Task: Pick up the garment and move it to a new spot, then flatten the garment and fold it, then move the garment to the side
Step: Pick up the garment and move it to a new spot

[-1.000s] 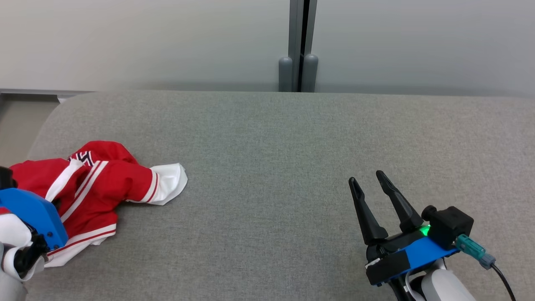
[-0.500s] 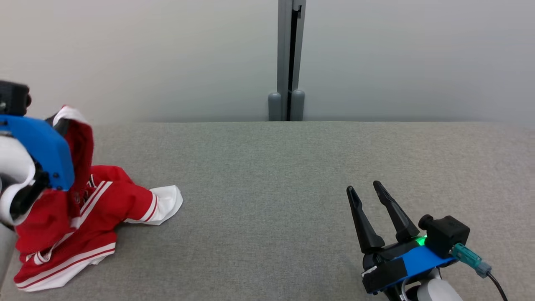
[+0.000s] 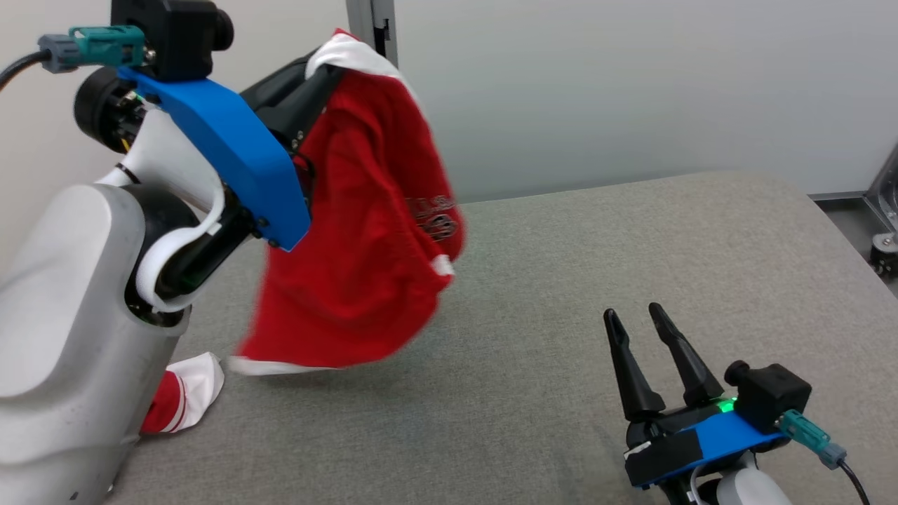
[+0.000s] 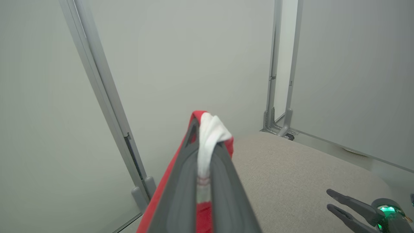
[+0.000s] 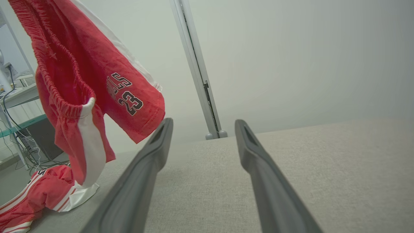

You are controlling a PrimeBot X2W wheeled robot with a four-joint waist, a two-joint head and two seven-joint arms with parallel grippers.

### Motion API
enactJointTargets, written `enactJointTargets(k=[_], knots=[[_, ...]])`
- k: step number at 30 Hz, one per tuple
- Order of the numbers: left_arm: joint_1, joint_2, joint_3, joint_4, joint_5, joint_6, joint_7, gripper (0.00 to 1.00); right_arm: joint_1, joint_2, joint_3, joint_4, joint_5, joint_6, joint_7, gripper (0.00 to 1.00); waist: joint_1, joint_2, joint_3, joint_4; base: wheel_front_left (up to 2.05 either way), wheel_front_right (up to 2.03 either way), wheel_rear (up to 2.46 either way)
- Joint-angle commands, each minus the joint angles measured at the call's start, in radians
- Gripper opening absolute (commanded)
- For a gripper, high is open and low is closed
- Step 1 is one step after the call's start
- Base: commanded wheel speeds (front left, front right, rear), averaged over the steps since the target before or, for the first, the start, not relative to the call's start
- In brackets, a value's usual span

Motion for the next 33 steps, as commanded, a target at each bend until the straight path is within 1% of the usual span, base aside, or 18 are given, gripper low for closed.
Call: enactJointTargets(k=[1, 3, 6, 9, 13, 17, 18, 19, 20, 22, 26, 28, 30, 31, 33], knots=[[0.006, -0.005, 0.003, -0.003, -0.011, 0.007, -0.007, 0.0, 0.009, -0.006, -0.009, -0.005, 0.0, 0.0, -0.005, 1.0, 0.0001, 0.0, -0.003, -0.015, 0.0, 0.0, 0.0], [0.042, -0.018, 0.005, -0.009, -0.036, 0.008, -0.015, 0.0, 0.011, -0.012, -0.028, -0.008, -0.003, 0.0, -0.005, 1.0, 0.0001, 0.0, 0.002, -0.03, 0.0, 0.0, 0.0], [0.123, -0.002, -0.004, 0.007, -0.055, 0.008, -0.026, 0.0, 0.021, -0.022, -0.051, -0.011, -0.007, 0.0, -0.005, 1.0, 0.0001, 0.0, 0.013, -0.042, 0.0, 0.0, 0.0], [0.257, 0.021, -0.035, 0.051, -0.067, 0.004, -0.042, 0.0, 0.026, -0.031, -0.064, -0.011, -0.009, 0.0, -0.005, 1.0, 0.0001, 0.0, 0.026, -0.047, 0.0, 0.0, 0.0], [0.405, 0.066, -0.098, 0.168, -0.047, -0.004, -0.085, 0.0, 0.022, -0.041, -0.07, -0.009, -0.009, 0.0, -0.005, 1.0, 0.0001, 0.0, 0.041, -0.048, 0.0, 0.0, 0.0], [0.468, 0.059, -0.126, 0.333, -0.093, -0.009, -0.143, 0.0, 0.014, -0.047, -0.063, 0.001, -0.01, 0.0, -0.005, 1.0, 0.0001, 0.0, 0.044, -0.032, 0.0, 0.0, 0.0], [0.466, 0.057, -0.137, 0.365, -0.097, -0.009, -0.164, 0.4, 0.01, -0.05, -0.057, 0.002, -0.01, 0.0, -0.005, 1.0, 0.0001, 0.0, 0.043, -0.029, 0.0, 0.0, 0.0], [0.464, 0.05, -0.153, 0.39, -0.106, -0.008, -0.182, 0.87, 0.007, -0.05, -0.055, 0.004, -0.01, 0.0, -0.005, 1.0, 0.0001, 0.0, 0.041, -0.025, 0.0, 0.0, 0.0], [0.461, 0.045, -0.163, 0.414, -0.115, -0.008, -0.198, 1.0, 0.006, -0.051, -0.052, 0.005, -0.009, 0.0, -0.005, 1.0, 0.0001, 0.0, 0.039, -0.021, 0.0, 0.0, 0.0], [0.441, 0.06, -0.203, 0.455, -0.131, -0.008, -0.243, 1.0, 0.007, -0.053, -0.038, 0.012, -0.005, 0.0, -0.005, 1.0, 0.0001, 0.0, 0.031, -0.009, 0.0, 0.0, 0.0], [0.416, 0.09, -0.249, 0.452, -0.127, -0.009, -0.308, 1.0, 0.022, -0.056, -0.03, 0.017, -0.002, 0.0, -0.005, 1.0, 0.0001, 0.0, 0.016, 0.014, 0.0, 0.0, 0.0], [0.406, 0.098, -0.246, 0.427, -0.137, -0.008, -0.353, 1.0, 0.027, -0.063, -0.021, 0.017, -0.017, 0.0, -0.005, 1.0, 0.0001, 0.0, 0.004, 0.028, 0.0, 0.0, 0.0], [0.398, 0.118, -0.235, 0.4, -0.123, -0.008, -0.395, 1.0, 0.027, -0.061, -0.019, 0.009, -0.015, 0.0, -0.005, 1.0, 0.0001, 0.0, -0.005, 0.038, 0.0, 0.0, 0.0], [0.398, 0.127, -0.23, 0.384, -0.112, 0.0, -0.416, 1.0, 0.027, -0.061, -0.016, 0.005, -0.017, 0.0, -0.005, 1.0, 0.0001, 0.0, -0.009, 0.042, 0.0, 0.0, 0.0], [0.405, 0.136, -0.212, 0.346, -0.089, 0.032, -0.47, 1.0, 0.026, -0.064, -0.014, -0.001, -0.021, 0.0, -0.005, 1.0, 0.0001, 0.0, -0.017, 0.051, 0.0, 0.0, 0.0]])
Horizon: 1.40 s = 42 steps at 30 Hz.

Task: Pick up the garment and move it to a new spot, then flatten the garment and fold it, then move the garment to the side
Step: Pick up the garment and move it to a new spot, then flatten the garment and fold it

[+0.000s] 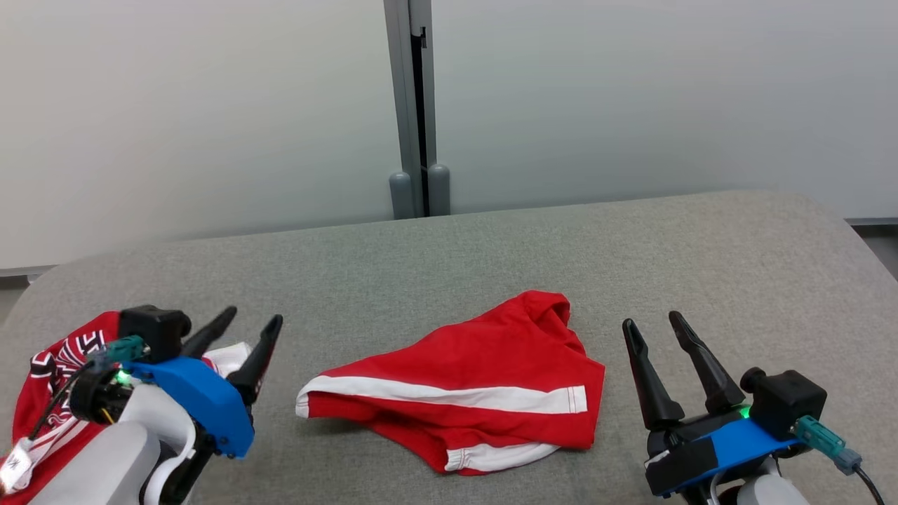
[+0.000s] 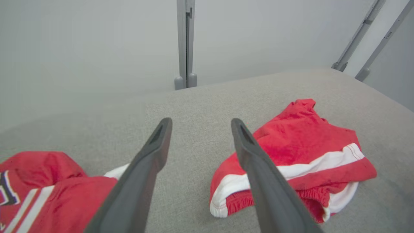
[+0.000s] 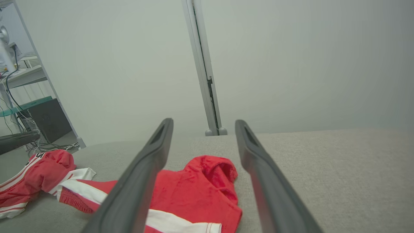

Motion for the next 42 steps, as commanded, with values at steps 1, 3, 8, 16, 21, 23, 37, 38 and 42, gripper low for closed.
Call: enactJointTargets(k=[1, 3, 8, 16, 21, 23, 37, 38, 42], knots=[[0.005, 0.007, 0.015, -0.026, 0.02, 0.027, -0.043, 1.0, 0.007, -0.009, 0.002, -0.004, -0.006, 0.0, -0.005, 1.0, 0.0, 0.0, -0.005, 0.005, 0.0, 0.0, 0.0], [0.042, 0.008, 0.044, -0.049, 0.03, 0.085, -0.108, 1.0, 0.009, -0.013, 0.0, -0.005, -0.015, 0.0, -0.005, 1.0, 0.0, 0.0, -0.017, 0.009, 0.0, 0.0, 0.0], [0.141, -0.011, 0.121, -0.102, 0.065, 0.222, -0.263, 1.0, 0.02, -0.007, -0.014, -0.016, -0.026, 0.0, -0.005, 1.0, 0.0, 0.0, -0.03, 0.006, 0.0, 0.0, 0.0], [0.334, -0.124, 0.368, -0.277, 0.263, 0.337, -0.287, 1.0, 0.051, -0.005, -0.051, -0.013, -0.038, 0.0, -0.005, 1.0, 0.0, 0.0, -0.012, 0.002, 0.0, 0.0, 0.0], [0.476, -0.238, 0.469, -0.335, 0.409, 0.288, -0.287, 1.0, 0.077, 0.001, -0.065, 0.007, -0.033, 0.0, -0.005, 1.0, 0.0, 0.0, 0.004, 0.009, 0.0, 0.0, 0.0], [0.501, -0.275, 0.493, -0.329, 0.443, 0.254, -0.287, 1.0, 0.077, 0.001, -0.064, 0.014, -0.034, 0.0, -0.005, 1.0, 0.0, 0.0, 0.009, 0.013, 0.0, 0.0, 0.0], [0.476, -0.39, 0.602, -0.239, 0.564, 0.087, -0.287, 1.0, 0.022, -0.008, -0.022, 0.134, -0.004, 0.0, -0.005, 1.0, 0.0, 0.0, 0.014, 0.024, 0.0, 0.0, 0.0], [0.473, -0.39, 0.599, -0.225, 0.568, 0.076, -0.287, 1.0, 0.013, -0.012, -0.003, 0.164, 0.005, 0.0, -0.004, 1.0, 0.0, 0.0, 0.015, 0.025, 0.0, 0.0, 0.0], [0.442, -0.389, 0.562, -0.136, 0.546, 0.027, -0.247, 1.0, -0.061, -0.021, 0.056, 0.278, 0.046, 0.0, 0.059, 1.0, 0.0, 0.0, 0.023, 0.031, 0.0, 0.0, 0.0]])
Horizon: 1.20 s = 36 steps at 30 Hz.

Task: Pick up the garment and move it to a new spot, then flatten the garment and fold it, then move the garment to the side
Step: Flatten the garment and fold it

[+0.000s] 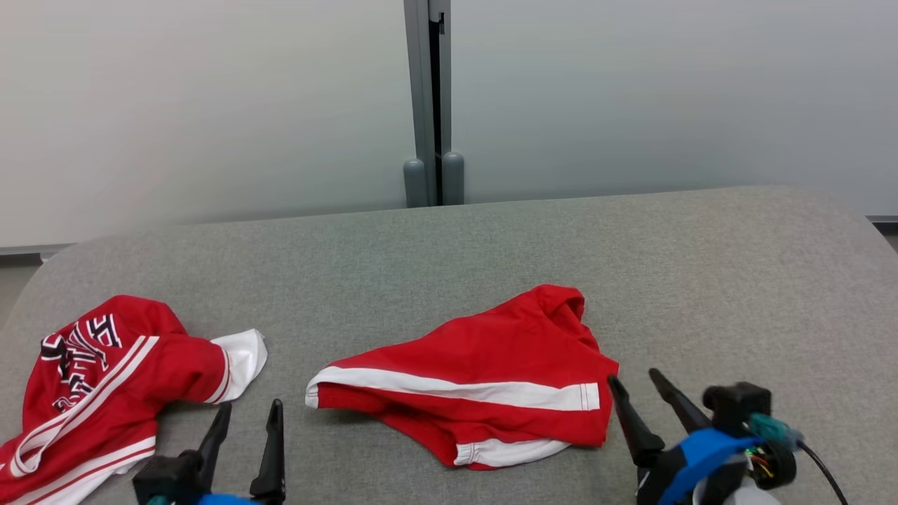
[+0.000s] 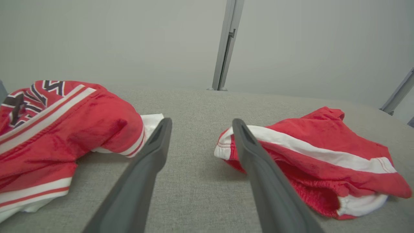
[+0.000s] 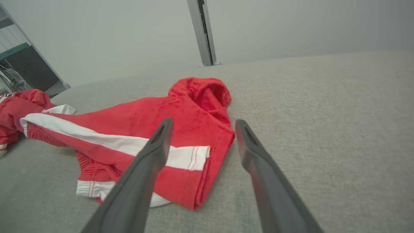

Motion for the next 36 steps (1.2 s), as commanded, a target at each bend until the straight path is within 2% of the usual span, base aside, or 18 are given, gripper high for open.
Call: enactJointTargets(k=[1, 9, 14, 21, 25, 26, 30, 31, 35, 36], knots=[[-0.031, -0.004, -0.002, 0.008, -0.021, -0.009, 0.02, 1.0, -0.023, -0.008, 0.014, 0.017, 0.002, 0.0, 0.017, 1.0, 0.0, 0.0, 0.004, 0.004, 0.0, 0.0, 0.0], [-0.091, 0.028, -0.11, 0.072, -0.064, -0.051, 0.211, 1.0, -0.146, -0.005, 0.094, 0.179, 0.072, 0.0, 0.213, 1.0, 0.0, 0.0, 0.029, 0.026, 0.0, 0.0, 0.0], [-0.139, 0.058, -0.166, 0.089, -0.092, -0.058, 0.285, 1.0, -0.197, 0.001, 0.12, 0.234, 0.108, 0.0, 0.263, 1.0, 0.0, 0.0, 0.054, 0.031, 0.0, 0.0, 0.0], [-0.209, 0.095, -0.221, 0.108, -0.132, -0.058, 0.324, 1.0, -0.247, 0.004, 0.156, 0.274, 0.163, 0.0, 0.282, 1.0, 0.0, 0.0, 0.101, 0.028, 0.0, 0.0, 0.0], [-0.244, 0.106, -0.245, 0.124, -0.161, -0.059, 0.315, 1.0, -0.263, 0.005, 0.186, 0.288, 0.194, 0.0, 0.286, 0.86, 0.0, 0.0, 0.123, 0.025, 0.0, 0.0, 0.0], [-0.252, 0.108, -0.251, 0.13, -0.167, -0.059, 0.312, 1.0, -0.266, 0.004, 0.193, 0.29, 0.201, 0.0, 0.281, 0.78, 0.0, 0.0, 0.127, 0.025, 0.0, 0.0, 0.0], [-0.284, 0.114, -0.268, 0.158, -0.179, -0.059, 0.288, 1.0, -0.275, 0.002, 0.229, 0.285, 0.225, 0.0, 0.26, 0.66, 0.0, 0.0, 0.139, 0.02, 0.0, 0.0, 0.0], [-0.291, 0.114, -0.275, 0.164, -0.185, -0.059, 0.283, 1.0, -0.278, -0.001, 0.239, 0.283, 0.231, 0.0, 0.254, 0.58, 0.0, 0.0, 0.141, 0.019, 0.0, 0.0, 0.0], [-0.313, 0.119, -0.297, 0.174, -0.208, -0.059, 0.259, 1.0, -0.287, -0.014, 0.272, 0.277, 0.254, 0.0, 0.226, 0.36, 0.0, 0.0, 0.145, 0.012, 0.0, 0.0, 0.0], [-0.315, 0.121, -0.301, 0.178, -0.212, -0.059, 0.255, 1.0, -0.288, -0.017, 0.28, 0.276, 0.258, 0.0, 0.217, 0.21, 0.0, 0.0, 0.145, 0.01, 0.0, 0.0, 0.0]])
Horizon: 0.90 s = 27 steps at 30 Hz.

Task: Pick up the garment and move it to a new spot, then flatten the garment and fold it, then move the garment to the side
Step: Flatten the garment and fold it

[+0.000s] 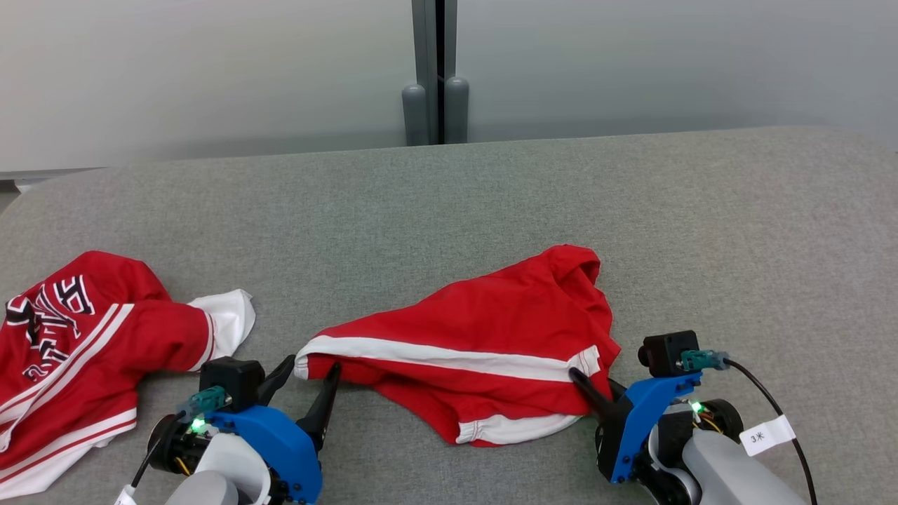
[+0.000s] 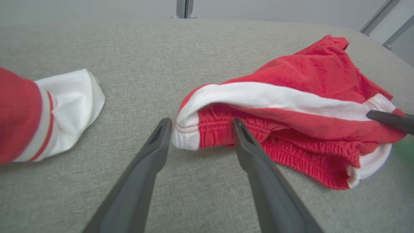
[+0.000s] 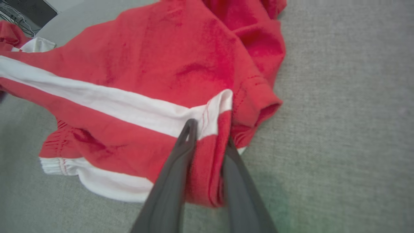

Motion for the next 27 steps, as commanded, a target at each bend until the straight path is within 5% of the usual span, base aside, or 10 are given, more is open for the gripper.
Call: enactJointTargets(k=[1, 2, 3, 4, 17, 27], knots=[[-0.017, 0.009, -0.007, 0.006, -0.005, -0.002, -0.009, 0.83, -0.014, -0.009, 0.01, -0.003, 0.009, 0.0, -0.016, 0.16, -0.0001, -0.0001, -0.001, -0.002, 0.0, 0.0, 0.0], [-0.021, 0.011, -0.01, 0.009, -0.006, -0.002, -0.014, 0.72, -0.015, -0.012, 0.017, -0.004, 0.012, 0.0, -0.023, 0.05, -0.0001, -0.0001, -0.002, -0.004, 0.0, 0.0, 0.0], [-0.024, 0.013, -0.015, 0.014, -0.007, -0.002, -0.019, 0.12, -0.016, -0.014, 0.025, -0.007, 0.017, 0.0, -0.033, 0.0, -0.0001, -0.0001, -0.003, -0.006, 0.0, 0.0, 0.0], [-0.025, 0.014, -0.021, 0.017, -0.011, -0.002, -0.023, 0.0, -0.017, -0.018, 0.032, -0.009, 0.02, 0.0, -0.045, 0.0, -0.0001, -0.0001, -0.005, -0.007, 0.0, 0.0, 0.0], [-0.001, 0.065, -0.054, -0.02, -0.057, -0.002, -0.091, 0.0, 0.025, -0.086, 0.087, -0.123, 0.067, 0.0, -0.25, 0.0, -0.0001, -0.0001, -0.061, -0.014, 0.0, 0.0, 0.0], [-0.16, 0.156, -0.095, -0.153, -0.081, -0.002, 0.051, 0.0, -0.062, -0.143, 0.083, -0.229, 0.112, 0.0, -0.254, 0.0, -0.0001, -0.0001, -0.024, -0.003, 0.0, 0.0, 0.0]])
